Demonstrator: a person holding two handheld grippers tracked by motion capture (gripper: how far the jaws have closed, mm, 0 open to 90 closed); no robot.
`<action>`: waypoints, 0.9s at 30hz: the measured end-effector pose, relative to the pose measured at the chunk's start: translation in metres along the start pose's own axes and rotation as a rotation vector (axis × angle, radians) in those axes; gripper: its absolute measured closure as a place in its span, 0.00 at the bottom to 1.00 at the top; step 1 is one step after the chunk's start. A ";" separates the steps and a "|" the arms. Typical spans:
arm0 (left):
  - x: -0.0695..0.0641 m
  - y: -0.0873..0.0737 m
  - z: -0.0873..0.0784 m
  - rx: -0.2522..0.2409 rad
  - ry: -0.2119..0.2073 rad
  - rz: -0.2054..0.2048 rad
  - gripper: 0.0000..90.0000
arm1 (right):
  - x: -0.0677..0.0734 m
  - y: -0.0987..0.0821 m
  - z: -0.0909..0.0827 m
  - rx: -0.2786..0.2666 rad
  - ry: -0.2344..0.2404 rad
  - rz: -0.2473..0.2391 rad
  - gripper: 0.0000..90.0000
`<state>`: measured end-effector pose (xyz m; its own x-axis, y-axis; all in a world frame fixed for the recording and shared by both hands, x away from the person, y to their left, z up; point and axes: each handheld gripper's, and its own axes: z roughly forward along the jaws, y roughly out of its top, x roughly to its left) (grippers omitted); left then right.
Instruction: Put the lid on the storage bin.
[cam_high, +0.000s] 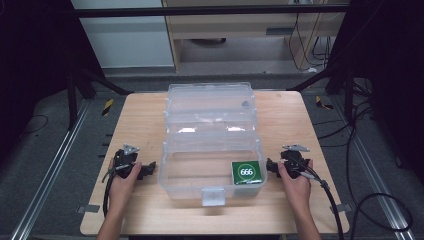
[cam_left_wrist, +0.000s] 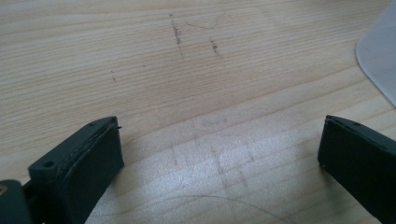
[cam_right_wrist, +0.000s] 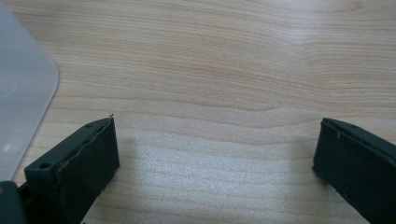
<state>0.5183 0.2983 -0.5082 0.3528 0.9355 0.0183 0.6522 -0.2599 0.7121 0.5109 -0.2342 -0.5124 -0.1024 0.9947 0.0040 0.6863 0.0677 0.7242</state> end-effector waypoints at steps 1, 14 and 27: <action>0.000 -0.001 -0.001 0.002 -0.004 0.004 0.00 | 0.000 0.000 0.000 0.000 0.002 0.002 0.00; 0.009 0.001 -0.019 -0.092 -0.010 0.056 0.03 | -0.002 -0.001 -0.001 0.000 0.021 -0.021 0.00; 0.001 0.029 -0.092 -0.232 -0.086 0.178 0.03 | -0.004 0.008 -0.025 -0.056 0.007 -0.231 0.11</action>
<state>0.4759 0.3132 -0.4233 0.5098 0.8538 0.1053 0.4073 -0.3473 0.8447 0.4987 -0.2401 -0.4896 -0.2569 0.9529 -0.1615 0.6032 0.2886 0.7435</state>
